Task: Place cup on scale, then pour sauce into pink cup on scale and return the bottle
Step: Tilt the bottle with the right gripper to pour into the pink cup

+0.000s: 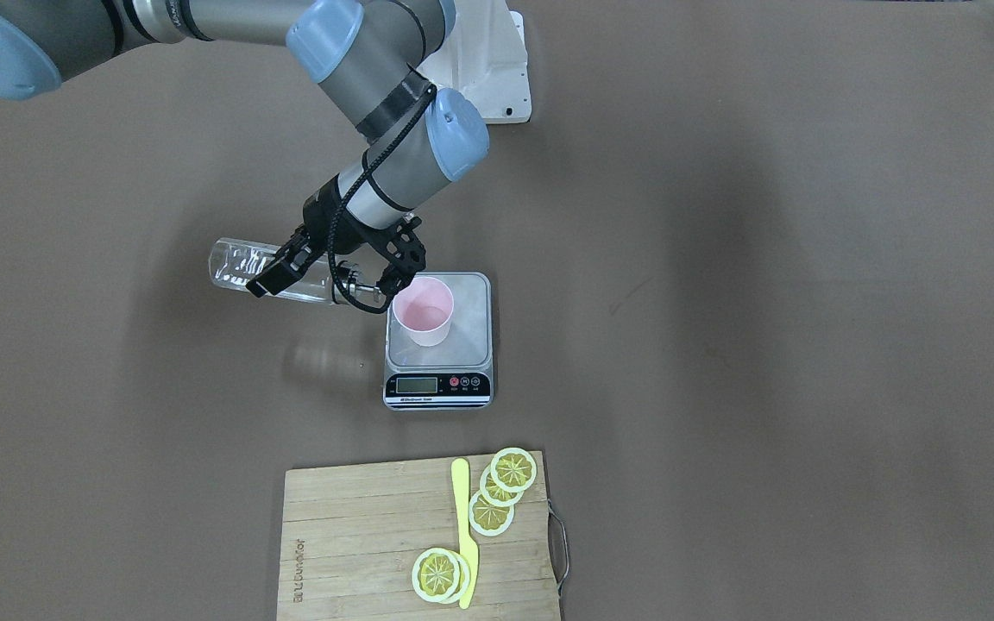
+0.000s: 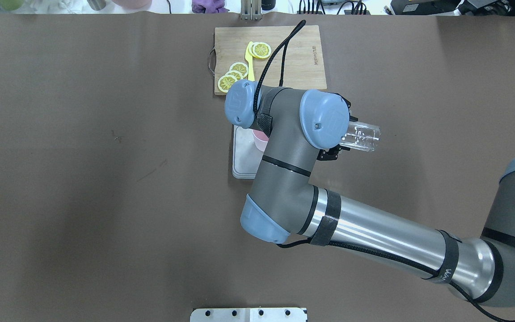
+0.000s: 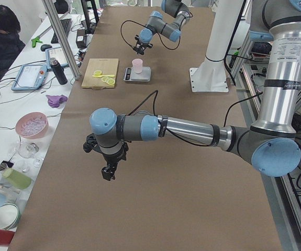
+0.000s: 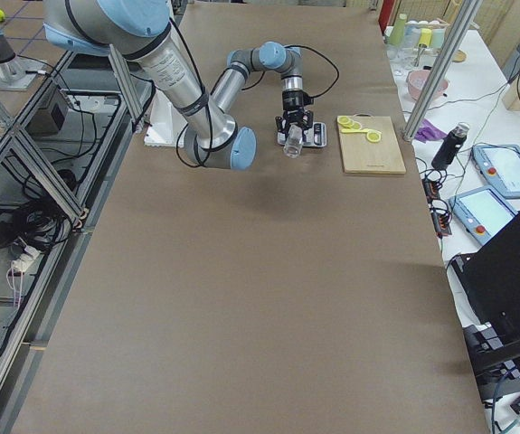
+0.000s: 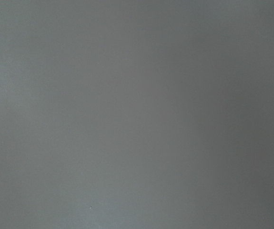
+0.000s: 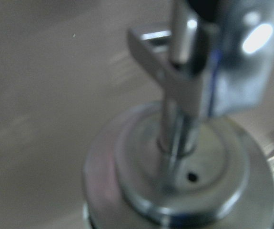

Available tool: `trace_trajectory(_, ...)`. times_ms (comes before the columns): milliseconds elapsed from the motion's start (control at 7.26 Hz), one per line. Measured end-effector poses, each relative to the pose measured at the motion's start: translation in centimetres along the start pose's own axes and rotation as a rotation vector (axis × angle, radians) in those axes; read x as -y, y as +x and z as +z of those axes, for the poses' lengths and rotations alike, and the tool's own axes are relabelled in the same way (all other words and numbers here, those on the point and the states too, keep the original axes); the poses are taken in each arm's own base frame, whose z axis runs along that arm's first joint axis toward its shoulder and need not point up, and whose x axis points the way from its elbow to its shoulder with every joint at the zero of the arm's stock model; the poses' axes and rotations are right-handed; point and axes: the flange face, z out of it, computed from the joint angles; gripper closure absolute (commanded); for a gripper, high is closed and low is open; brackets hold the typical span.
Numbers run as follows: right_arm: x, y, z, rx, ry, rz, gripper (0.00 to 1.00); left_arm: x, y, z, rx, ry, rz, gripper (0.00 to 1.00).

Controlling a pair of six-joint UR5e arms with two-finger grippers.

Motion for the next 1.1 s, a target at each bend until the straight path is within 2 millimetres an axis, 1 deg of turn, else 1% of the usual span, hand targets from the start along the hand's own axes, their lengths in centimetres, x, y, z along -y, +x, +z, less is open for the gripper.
trace_trajectory(551, -0.5, -1.1, -1.6, -0.035, -0.062, -0.035, 1.00, -0.1, -0.2, 0.2, -0.002, -0.004, -0.002, 0.02)
trace_trajectory(1102, -0.7, -1.3, -1.8, -0.054, -0.085, -0.048, 1.00, -0.6, -0.3, 0.5, -0.004, -0.006, -0.004, 0.02)
